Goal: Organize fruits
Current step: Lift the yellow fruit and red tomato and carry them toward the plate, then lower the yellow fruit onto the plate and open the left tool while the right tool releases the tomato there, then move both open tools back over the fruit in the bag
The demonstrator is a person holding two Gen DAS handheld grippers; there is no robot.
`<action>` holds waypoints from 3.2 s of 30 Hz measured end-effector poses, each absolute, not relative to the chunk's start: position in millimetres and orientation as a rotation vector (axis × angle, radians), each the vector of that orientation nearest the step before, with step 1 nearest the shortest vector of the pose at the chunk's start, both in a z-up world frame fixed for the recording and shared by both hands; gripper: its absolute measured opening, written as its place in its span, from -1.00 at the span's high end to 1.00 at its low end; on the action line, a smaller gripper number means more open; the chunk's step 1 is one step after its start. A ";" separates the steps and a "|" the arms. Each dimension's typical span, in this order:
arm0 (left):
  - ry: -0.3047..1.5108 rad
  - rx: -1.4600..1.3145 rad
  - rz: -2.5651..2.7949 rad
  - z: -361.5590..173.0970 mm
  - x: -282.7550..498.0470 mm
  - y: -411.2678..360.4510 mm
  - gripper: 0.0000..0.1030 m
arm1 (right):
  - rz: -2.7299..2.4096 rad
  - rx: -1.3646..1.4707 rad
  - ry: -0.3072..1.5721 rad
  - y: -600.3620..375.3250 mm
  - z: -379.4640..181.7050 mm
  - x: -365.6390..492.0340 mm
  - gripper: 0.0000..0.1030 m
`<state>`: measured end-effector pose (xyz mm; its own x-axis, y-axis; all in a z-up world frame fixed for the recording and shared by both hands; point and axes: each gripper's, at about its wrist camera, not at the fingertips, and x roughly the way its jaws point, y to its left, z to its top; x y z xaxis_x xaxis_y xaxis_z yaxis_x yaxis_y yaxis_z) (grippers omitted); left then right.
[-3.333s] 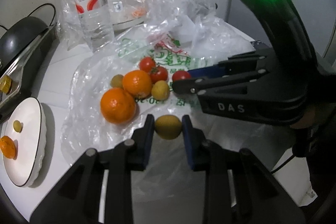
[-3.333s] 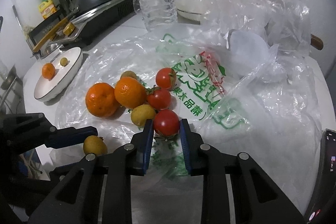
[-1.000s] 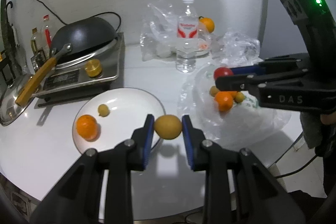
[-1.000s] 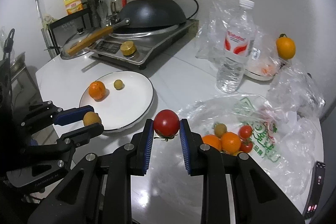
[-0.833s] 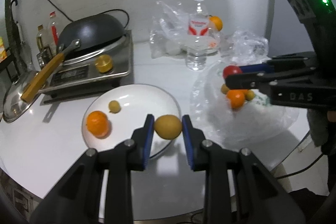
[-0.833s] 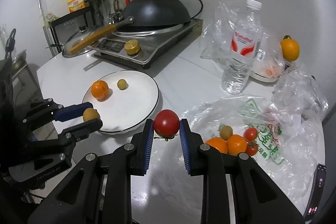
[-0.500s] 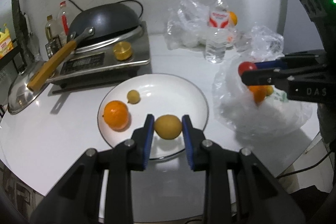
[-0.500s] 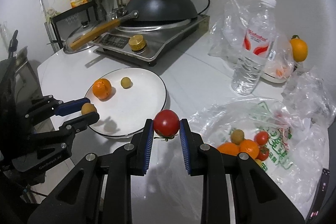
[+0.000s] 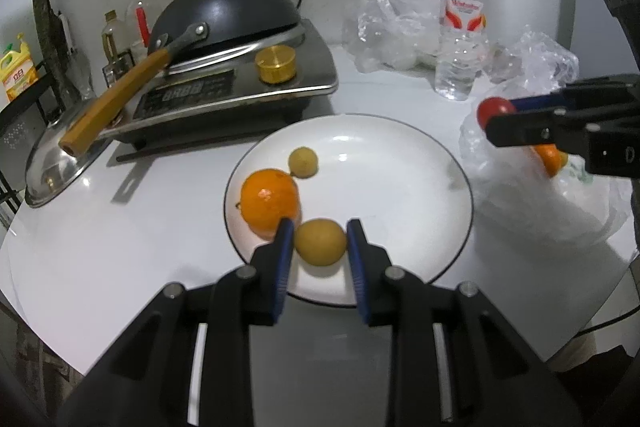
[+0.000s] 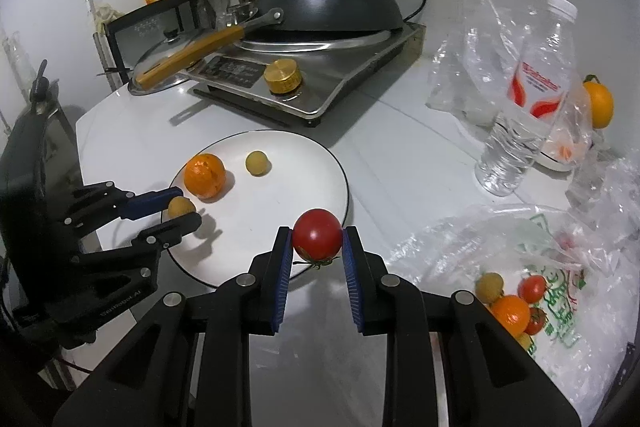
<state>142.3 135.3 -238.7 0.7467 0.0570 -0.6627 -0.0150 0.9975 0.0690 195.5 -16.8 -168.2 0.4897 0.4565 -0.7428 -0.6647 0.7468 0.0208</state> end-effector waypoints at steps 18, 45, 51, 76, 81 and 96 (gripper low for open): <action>0.740 0.038 0.028 -247.3 157.9 149.4 0.46 | 0.718 -0.312 0.837 13.2 -181.7 207.9 0.48; 0.661 -0.031 0.072 -225.4 140.8 168.4 0.04 | 0.736 -0.328 0.848 70.1 -206.2 261.4 0.47; 0.658 -0.039 0.089 -226.2 140.2 176.9 0.04 | 0.744 -0.333 0.862 81.8 -212.9 267.4 0.47; 0.654 -0.065 0.097 -223.8 135.1 178.1 0.04 | 0.725 -0.300 0.858 74.3 -202.2 261.3 0.38; 0.641 -0.062 0.096 -218.3 129.7 171.7 0.04 | 0.721 -0.298 0.830 64.6 -186.4 249.1 0.38; 0.628 -0.021 0.070 -198.6 119.9 121.9 0.04 | 0.682 -0.260 0.783 -2.2 -160.8 210.2 0.38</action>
<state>119.9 121.9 -198.6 0.8071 0.0595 -0.5874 -0.0720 0.9974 0.0020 210.2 -2.2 -160.8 0.5104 0.4665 -0.7224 -0.6517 0.7579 0.0290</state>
